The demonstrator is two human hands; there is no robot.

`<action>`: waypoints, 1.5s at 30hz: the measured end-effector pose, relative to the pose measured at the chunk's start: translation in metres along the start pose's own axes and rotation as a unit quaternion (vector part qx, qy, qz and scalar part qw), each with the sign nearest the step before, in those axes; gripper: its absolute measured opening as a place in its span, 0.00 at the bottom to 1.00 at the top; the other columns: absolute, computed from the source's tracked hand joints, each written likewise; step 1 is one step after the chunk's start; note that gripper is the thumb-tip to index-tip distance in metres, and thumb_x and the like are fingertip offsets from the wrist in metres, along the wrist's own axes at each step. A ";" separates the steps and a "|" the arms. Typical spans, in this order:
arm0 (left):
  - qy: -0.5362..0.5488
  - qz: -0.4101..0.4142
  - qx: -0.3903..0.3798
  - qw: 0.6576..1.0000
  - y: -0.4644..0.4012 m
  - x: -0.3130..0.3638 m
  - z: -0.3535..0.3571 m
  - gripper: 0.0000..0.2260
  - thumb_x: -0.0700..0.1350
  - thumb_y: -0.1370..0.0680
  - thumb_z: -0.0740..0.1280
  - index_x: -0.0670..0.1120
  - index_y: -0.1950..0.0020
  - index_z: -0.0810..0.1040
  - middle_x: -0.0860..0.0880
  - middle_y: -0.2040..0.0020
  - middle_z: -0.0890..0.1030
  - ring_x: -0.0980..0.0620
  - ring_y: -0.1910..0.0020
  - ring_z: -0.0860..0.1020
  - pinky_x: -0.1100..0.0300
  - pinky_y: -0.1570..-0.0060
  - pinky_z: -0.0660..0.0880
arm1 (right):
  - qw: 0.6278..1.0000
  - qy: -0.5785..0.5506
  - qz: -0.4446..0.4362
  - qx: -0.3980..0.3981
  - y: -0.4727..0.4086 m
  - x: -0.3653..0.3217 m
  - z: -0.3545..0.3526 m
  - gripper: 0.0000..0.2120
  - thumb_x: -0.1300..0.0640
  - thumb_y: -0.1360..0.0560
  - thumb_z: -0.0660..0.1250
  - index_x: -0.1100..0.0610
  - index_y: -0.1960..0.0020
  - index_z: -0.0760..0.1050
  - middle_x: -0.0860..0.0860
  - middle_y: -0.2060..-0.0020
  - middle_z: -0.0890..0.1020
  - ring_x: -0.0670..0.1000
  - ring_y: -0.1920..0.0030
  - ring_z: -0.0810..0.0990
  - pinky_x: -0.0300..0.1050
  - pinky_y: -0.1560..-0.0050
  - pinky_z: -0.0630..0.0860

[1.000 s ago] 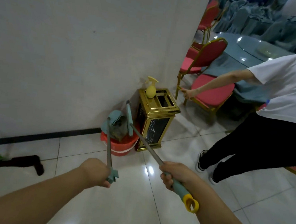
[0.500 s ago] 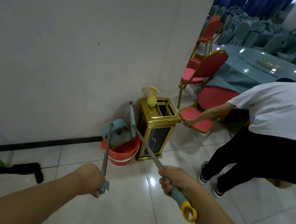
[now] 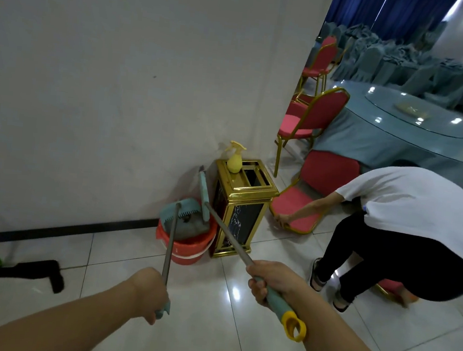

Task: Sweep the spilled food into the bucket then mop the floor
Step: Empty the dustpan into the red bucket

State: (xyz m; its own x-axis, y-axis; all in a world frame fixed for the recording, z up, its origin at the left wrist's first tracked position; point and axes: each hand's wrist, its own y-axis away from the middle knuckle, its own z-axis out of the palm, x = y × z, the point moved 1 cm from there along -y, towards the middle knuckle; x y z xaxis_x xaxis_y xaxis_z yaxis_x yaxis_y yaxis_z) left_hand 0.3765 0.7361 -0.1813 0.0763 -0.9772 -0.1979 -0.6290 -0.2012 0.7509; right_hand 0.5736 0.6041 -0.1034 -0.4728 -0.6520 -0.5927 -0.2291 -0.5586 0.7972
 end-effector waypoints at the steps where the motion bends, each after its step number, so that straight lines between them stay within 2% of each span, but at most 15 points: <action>1: 0.001 -0.009 0.003 1.000 0.003 -0.002 0.000 0.17 0.51 0.21 0.62 0.42 0.38 0.76 0.42 0.40 0.79 0.42 0.41 0.76 0.50 0.42 0.69 | 1.000 0.000 0.001 -0.001 0.000 0.000 0.000 0.03 0.65 0.21 0.58 0.60 0.53 0.69 0.52 0.75 0.67 0.44 0.82 0.65 0.32 0.82 0.65; 6: 0.015 -0.046 0.023 0.999 0.010 -0.015 -0.001 0.17 0.52 0.22 0.64 0.43 0.40 0.78 0.43 0.41 0.80 0.43 0.42 0.77 0.50 0.42 0.71 | 1.000 -0.006 -0.012 -0.008 -0.002 0.000 0.005 0.05 0.65 0.21 0.58 0.60 0.55 0.68 0.52 0.75 0.66 0.44 0.83 0.65 0.31 0.83 0.65; 10: 0.026 -0.042 0.025 0.998 0.007 -0.013 0.002 0.17 0.52 0.22 0.64 0.43 0.40 0.78 0.43 0.41 0.80 0.43 0.43 0.77 0.51 0.43 0.70 | 1.000 -0.008 -0.017 -0.010 -0.006 -0.002 0.009 0.06 0.65 0.21 0.57 0.59 0.57 0.67 0.51 0.78 0.66 0.44 0.83 0.64 0.31 0.83 0.64; 15: 0.029 -0.034 0.008 0.999 0.009 -0.009 0.006 0.17 0.52 0.21 0.63 0.42 0.39 0.78 0.42 0.41 0.80 0.42 0.42 0.77 0.50 0.42 0.70 | 1.000 0.000 0.002 -0.004 -0.008 -0.001 0.012 0.02 0.64 0.20 0.58 0.60 0.52 0.69 0.51 0.80 0.68 0.44 0.84 0.65 0.32 0.83 0.66; 22: 0.058 -0.080 0.058 0.993 0.011 -0.020 -0.006 0.18 0.54 0.22 0.63 0.44 0.40 0.78 0.45 0.42 0.81 0.44 0.43 0.78 0.53 0.46 0.72 | 1.000 -0.014 0.015 0.003 -0.010 0.000 0.010 0.04 0.63 0.20 0.59 0.60 0.55 0.70 0.52 0.79 0.69 0.45 0.83 0.66 0.33 0.83 0.67; 30: 0.112 -0.094 0.084 0.986 0.004 -0.015 -0.002 0.18 0.56 0.23 0.63 0.46 0.39 0.77 0.45 0.43 0.81 0.46 0.44 0.78 0.54 0.47 0.73 | 1.000 -0.019 0.010 0.005 -0.009 -0.002 0.011 0.04 0.63 0.21 0.59 0.61 0.54 0.69 0.52 0.78 0.69 0.45 0.83 0.66 0.32 0.82 0.67; 36: 0.212 -0.133 0.199 0.947 0.016 -0.029 -0.010 0.18 0.60 0.23 0.60 0.52 0.38 0.75 0.50 0.50 0.80 0.51 0.51 0.78 0.57 0.51 0.73 | 1.000 -0.014 0.009 0.011 -0.011 -0.005 0.013 0.03 0.64 0.21 0.60 0.61 0.54 0.69 0.52 0.78 0.69 0.44 0.83 0.66 0.32 0.82 0.67; 39: 0.244 -0.169 0.250 0.922 0.021 -0.033 -0.014 0.19 0.63 0.23 0.58 0.52 0.40 0.75 0.51 0.52 0.80 0.53 0.57 0.76 0.59 0.56 0.72 | 1.000 -0.016 0.005 0.010 -0.015 -0.004 0.015 0.02 0.64 0.21 0.61 0.62 0.53 0.69 0.53 0.77 0.69 0.45 0.83 0.66 0.33 0.82 0.68; 42: 0.280 -0.215 0.287 0.891 0.027 -0.033 -0.017 0.21 0.65 0.23 0.56 0.52 0.43 0.75 0.51 0.52 0.81 0.54 0.58 0.77 0.60 0.61 0.72 | 1.000 -0.014 -0.001 0.014 -0.019 0.001 0.016 0.02 0.64 0.21 0.61 0.62 0.53 0.70 0.53 0.75 0.69 0.44 0.83 0.66 0.33 0.82 0.68; 45: 0.327 -0.275 0.322 0.845 0.041 -0.035 -0.019 0.22 0.67 0.24 0.54 0.53 0.45 0.74 0.54 0.55 0.80 0.53 0.57 0.77 0.60 0.63 0.71 | 1.000 -0.022 -0.002 0.018 -0.026 0.009 0.018 0.03 0.64 0.21 0.61 0.62 0.54 0.70 0.53 0.74 0.68 0.44 0.84 0.66 0.32 0.82 0.67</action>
State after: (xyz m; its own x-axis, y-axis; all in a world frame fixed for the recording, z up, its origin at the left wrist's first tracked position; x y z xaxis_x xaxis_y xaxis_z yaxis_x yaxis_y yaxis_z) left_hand 0.3632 0.7607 -0.1318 0.7720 -0.6195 0.1425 -0.6347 -0.7636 0.1189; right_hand 0.5601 0.6222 -0.1271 -0.5095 -0.6258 -0.5906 -0.2605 -0.5420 0.7990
